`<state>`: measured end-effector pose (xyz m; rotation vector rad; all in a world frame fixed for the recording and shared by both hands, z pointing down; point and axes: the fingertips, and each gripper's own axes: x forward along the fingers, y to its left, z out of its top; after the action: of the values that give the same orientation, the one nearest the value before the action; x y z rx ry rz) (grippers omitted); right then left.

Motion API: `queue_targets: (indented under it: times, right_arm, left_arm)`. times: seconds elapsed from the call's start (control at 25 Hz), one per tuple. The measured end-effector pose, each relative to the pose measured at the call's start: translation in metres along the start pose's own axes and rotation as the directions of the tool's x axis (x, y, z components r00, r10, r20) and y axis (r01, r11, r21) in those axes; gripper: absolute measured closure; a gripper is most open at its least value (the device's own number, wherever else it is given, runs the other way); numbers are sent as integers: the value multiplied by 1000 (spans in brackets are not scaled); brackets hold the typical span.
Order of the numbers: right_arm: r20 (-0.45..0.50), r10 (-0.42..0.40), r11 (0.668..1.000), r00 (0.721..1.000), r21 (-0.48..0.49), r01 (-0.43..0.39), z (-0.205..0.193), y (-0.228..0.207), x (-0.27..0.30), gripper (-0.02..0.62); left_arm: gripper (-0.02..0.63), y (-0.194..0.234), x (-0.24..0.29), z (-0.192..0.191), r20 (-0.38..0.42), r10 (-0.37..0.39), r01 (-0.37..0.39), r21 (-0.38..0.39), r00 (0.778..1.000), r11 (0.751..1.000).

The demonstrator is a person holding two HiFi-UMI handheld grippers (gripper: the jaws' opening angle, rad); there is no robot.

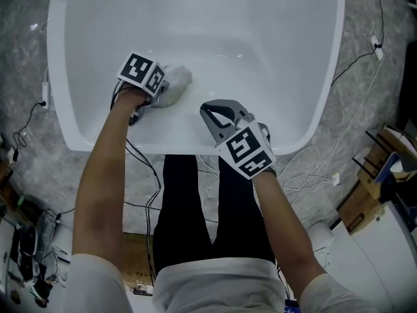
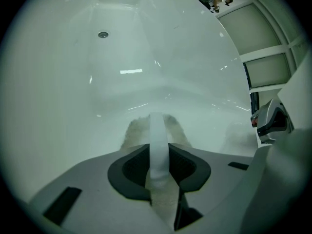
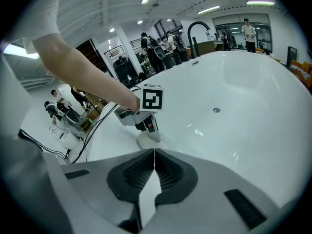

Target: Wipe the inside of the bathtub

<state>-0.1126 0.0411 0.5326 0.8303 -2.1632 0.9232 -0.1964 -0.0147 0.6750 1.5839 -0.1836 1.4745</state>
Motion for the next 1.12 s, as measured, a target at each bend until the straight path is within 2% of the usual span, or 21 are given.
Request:
queue_targets:
  times: [0.28,0.56,0.84,1.12]
  right_arm:
    - [8,7,1000,1000,-10,-6,26,10,14,575]
    - [9,-8,1000,1000,-1,8,24,16,21,575]
    - [17,-45,999,999,25,45,29,3,20,575]
    - [32,-81,996,996,50,80,30,-1,22,575]
  left_arm:
    - [503,45,-22,-15,-35,49,-49,-5,998,999]
    - [502,59,-15,-19,-58,87,-87,19,994,996]
    - [502,83,-9,-13,-108,150,-148,28,983,989]
    - [502,102,5,-6,-118,174,-171,38,978,985]
